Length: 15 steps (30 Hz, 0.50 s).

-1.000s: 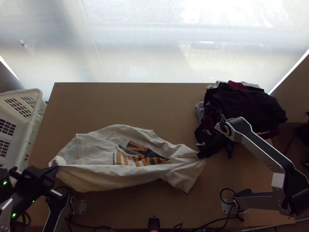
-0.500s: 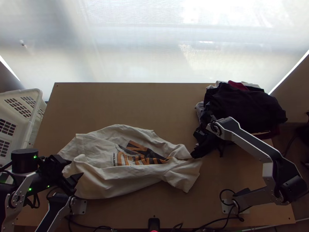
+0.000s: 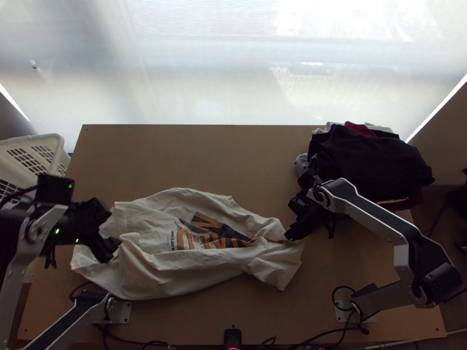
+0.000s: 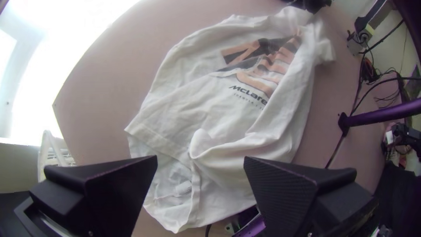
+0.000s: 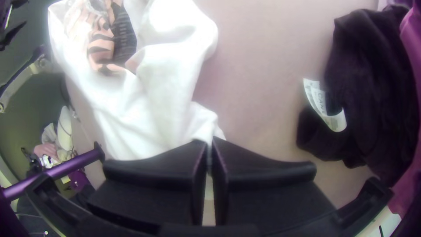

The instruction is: Fold the t-shirt

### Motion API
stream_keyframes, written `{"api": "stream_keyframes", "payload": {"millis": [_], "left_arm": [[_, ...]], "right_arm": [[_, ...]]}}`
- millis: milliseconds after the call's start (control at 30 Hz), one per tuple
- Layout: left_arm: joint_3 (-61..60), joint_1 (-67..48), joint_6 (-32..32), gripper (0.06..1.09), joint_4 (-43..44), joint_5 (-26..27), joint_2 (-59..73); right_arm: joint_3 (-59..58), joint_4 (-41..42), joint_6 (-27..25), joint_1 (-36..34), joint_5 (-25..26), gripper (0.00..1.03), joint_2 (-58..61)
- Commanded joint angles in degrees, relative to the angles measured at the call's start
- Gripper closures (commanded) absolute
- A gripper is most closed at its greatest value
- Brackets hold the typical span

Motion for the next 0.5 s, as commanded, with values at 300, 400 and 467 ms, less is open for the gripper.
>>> {"api": "stream_keyframes", "payload": {"millis": [300,400,467], "left_arm": [[5.02,-8.00,-2.96,0.13,-1.83,-1.40,25.49],[4.93,-10.11,-3.57,0.13,-1.74,-2.37,27.16],[4.84,-10.11,-3.22,0.14,-1.39,-3.95,28.21]], "right_arm": [[0.01,1.69,0.05,0.61,0.12,1.00,0.32],[0.45,1.78,0.05,0.61,0.12,1.00,0.23],[0.54,1.78,0.05,0.52,0.12,1.00,0.23]]}}
